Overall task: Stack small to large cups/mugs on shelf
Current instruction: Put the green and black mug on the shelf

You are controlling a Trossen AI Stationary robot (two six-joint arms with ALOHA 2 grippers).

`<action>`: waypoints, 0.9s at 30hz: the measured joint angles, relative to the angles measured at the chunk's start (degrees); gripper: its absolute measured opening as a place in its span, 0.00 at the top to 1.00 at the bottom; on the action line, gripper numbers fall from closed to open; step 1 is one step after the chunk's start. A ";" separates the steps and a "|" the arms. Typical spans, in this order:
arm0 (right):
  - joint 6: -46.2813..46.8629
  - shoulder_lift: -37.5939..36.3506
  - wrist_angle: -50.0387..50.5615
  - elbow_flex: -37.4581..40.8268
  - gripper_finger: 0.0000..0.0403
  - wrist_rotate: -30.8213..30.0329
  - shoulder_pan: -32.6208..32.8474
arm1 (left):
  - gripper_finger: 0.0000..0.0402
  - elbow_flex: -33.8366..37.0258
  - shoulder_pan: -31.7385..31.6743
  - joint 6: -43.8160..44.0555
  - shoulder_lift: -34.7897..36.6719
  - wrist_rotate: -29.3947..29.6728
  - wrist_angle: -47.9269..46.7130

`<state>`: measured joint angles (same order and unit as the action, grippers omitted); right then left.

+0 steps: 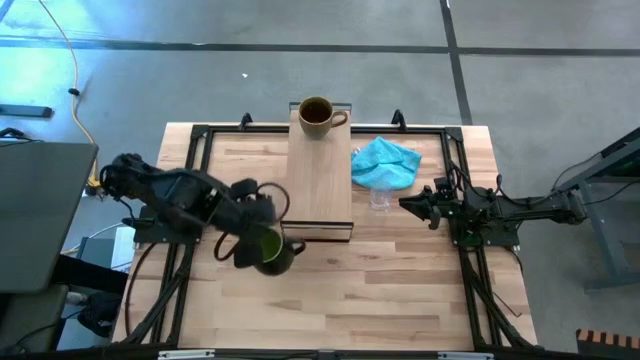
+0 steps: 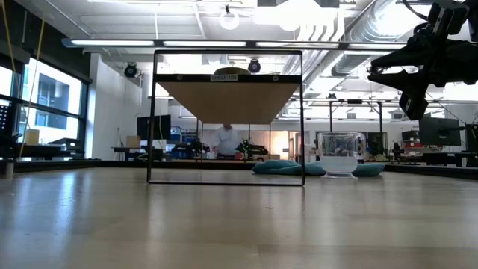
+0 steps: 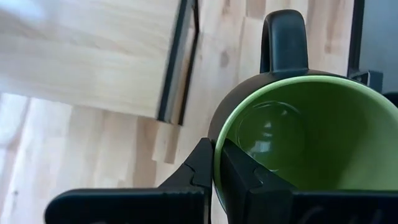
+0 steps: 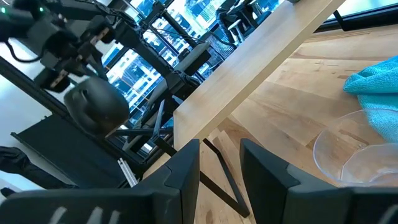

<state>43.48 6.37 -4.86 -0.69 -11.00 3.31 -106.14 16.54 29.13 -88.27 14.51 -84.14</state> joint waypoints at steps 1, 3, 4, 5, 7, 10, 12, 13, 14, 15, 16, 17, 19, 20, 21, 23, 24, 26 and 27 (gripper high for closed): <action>-0.02 0.00 0.00 0.00 0.74 -0.02 0.00 | 1.00 -0.47 -0.82 -0.99 0.00 -0.15 0.02; -0.01 0.00 0.00 0.00 0.74 0.00 0.01 | 1.00 -1.15 -2.46 -2.71 0.00 -0.21 0.02; 0.00 0.00 0.00 0.00 0.74 -0.02 0.02 | 1.00 -1.25 -3.27 -3.59 0.00 -0.21 0.09; -0.01 0.00 0.06 0.00 0.74 0.00 0.02 | 1.00 -1.26 -4.11 -4.44 0.00 -0.25 0.07; 0.00 0.00 0.52 0.00 0.74 0.00 0.02 | 1.00 -1.26 -5.65 -6.20 0.00 -0.47 -0.10; -0.02 0.00 1.39 0.00 0.74 0.00 0.00 | 1.00 -1.26 -7.74 -9.15 0.00 -0.94 -0.04; 0.00 0.00 1.66 0.00 0.74 0.00 0.02 | 1.00 -1.26 -9.12 -11.23 0.00 -0.99 0.02; 0.00 0.00 1.74 0.00 0.74 0.00 0.00 | 1.00 -1.26 -9.87 -12.10 0.00 -1.02 0.17; 0.00 0.00 1.79 0.00 0.74 0.00 0.00 | 1.00 -1.26 -10.61 -13.04 0.00 -1.03 0.44; 0.00 0.00 1.90 0.00 0.74 0.00 0.02 | 1.00 -1.26 -11.36 -13.87 0.00 -1.04 0.68; 0.00 0.00 2.02 0.00 0.74 0.00 0.01 | 1.00 -1.26 -12.13 -14.66 0.00 -1.04 0.76; 0.00 0.00 2.10 0.00 0.74 0.00 0.00 | 1.00 -1.26 -12.93 -15.47 0.00 -1.02 0.74; 0.00 0.00 2.14 0.00 0.74 0.00 0.00 | 1.00 -1.26 -14.48 -17.31 0.00 -1.02 0.75; 0.00 0.00 2.14 0.00 0.74 0.00 0.01 | 1.00 -1.26 -15.25 -18.17 0.00 -1.02 0.76; 0.00 0.00 2.14 0.00 0.74 0.00 0.01 | 1.00 -1.26 -15.96 -19.00 0.00 -0.99 0.93; 0.00 0.00 2.14 0.00 0.74 0.00 0.01 | 1.00 -1.25 -17.39 -20.71 0.00 -0.99 1.73; 0.00 0.00 2.14 0.00 0.74 0.00 0.02 | 1.00 -1.26 -18.11 -21.48 0.00 -1.00 2.27; 0.12 0.00 2.14 0.00 0.74 0.00 0.01 | 1.00 -1.24 -19.51 -22.95 0.00 -1.02 2.87; 0.17 0.00 2.13 0.00 0.74 0.00 0.01 | 1.00 -1.23 -20.15 -23.69 0.00 -1.02 2.89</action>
<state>43.66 6.37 -2.73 -0.69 -11.00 3.32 -107.37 -3.60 5.44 -88.27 13.50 -81.25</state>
